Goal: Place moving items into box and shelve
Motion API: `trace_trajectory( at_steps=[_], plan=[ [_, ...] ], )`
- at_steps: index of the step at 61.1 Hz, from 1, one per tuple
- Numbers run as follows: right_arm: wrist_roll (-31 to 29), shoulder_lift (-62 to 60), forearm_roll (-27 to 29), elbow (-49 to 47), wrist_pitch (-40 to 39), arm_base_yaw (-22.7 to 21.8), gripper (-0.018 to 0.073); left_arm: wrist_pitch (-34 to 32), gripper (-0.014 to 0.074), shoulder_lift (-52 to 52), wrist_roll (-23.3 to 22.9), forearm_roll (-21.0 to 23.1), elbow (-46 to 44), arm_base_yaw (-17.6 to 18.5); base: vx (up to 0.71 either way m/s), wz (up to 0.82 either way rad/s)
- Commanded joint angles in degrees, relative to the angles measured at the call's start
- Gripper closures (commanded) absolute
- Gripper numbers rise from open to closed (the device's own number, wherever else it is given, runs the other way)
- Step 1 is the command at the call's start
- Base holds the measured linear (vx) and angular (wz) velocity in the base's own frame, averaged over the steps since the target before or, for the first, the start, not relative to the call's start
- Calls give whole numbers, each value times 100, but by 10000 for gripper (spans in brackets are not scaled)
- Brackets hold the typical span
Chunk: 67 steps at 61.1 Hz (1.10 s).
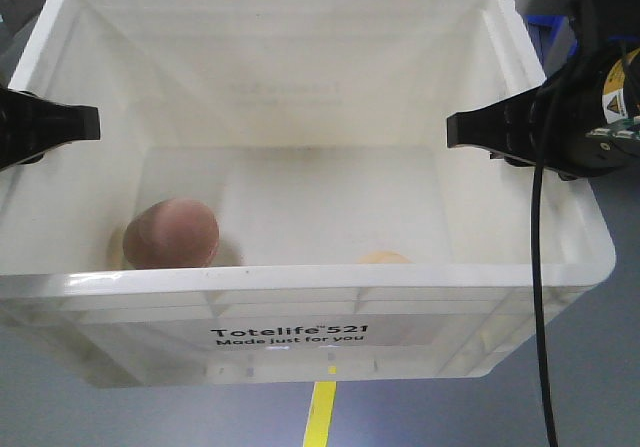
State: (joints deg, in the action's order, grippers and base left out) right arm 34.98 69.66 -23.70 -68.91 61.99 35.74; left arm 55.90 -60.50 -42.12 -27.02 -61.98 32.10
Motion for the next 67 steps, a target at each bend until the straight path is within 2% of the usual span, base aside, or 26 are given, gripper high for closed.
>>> trace_trajectory(
  at_steps=[1, 67],
  plan=[
    [10, -220, -472, -233, -432, -23, 474, -569, 501, 147, -45, -537, -227, 18, 40, -1],
    [10, -220, -472, -233, -432, -23, 474, -569, 501, 147, -45, -537, -227, 18, 41, -3]
  ],
)
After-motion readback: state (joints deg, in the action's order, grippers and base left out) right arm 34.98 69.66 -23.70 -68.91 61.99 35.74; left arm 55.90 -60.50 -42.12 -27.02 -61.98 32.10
